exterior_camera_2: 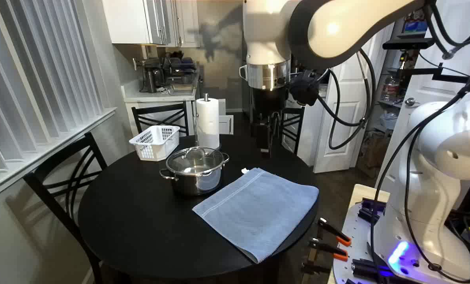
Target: Remove the glass lid from the pot and then put it on the blue towel
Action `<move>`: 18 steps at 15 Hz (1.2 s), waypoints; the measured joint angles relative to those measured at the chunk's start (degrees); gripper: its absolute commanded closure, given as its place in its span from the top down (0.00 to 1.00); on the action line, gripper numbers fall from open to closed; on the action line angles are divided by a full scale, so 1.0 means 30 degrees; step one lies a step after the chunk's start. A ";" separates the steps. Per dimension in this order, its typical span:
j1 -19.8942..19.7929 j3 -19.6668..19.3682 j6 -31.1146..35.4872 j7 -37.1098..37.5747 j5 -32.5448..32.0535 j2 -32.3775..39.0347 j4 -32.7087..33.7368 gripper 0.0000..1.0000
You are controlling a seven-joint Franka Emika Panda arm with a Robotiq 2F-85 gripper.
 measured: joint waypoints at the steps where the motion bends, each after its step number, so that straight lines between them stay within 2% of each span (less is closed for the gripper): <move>1: 0.0000 0.0001 0.0000 0.0000 0.0000 0.0000 0.0000 1.00; 9: 0.0042 -0.0087 0.0000 0.0000 -0.0069 0.0038 0.0055 1.00; 11: -0.0041 -0.0360 0.0104 -0.0002 -0.0829 0.0406 0.0614 1.00; 15: -0.1571 -0.1484 0.0477 0.0202 -0.2796 0.2907 0.4322 1.00; 18: -0.2493 -0.2167 0.0291 0.1009 -0.3321 0.5688 0.7882 1.00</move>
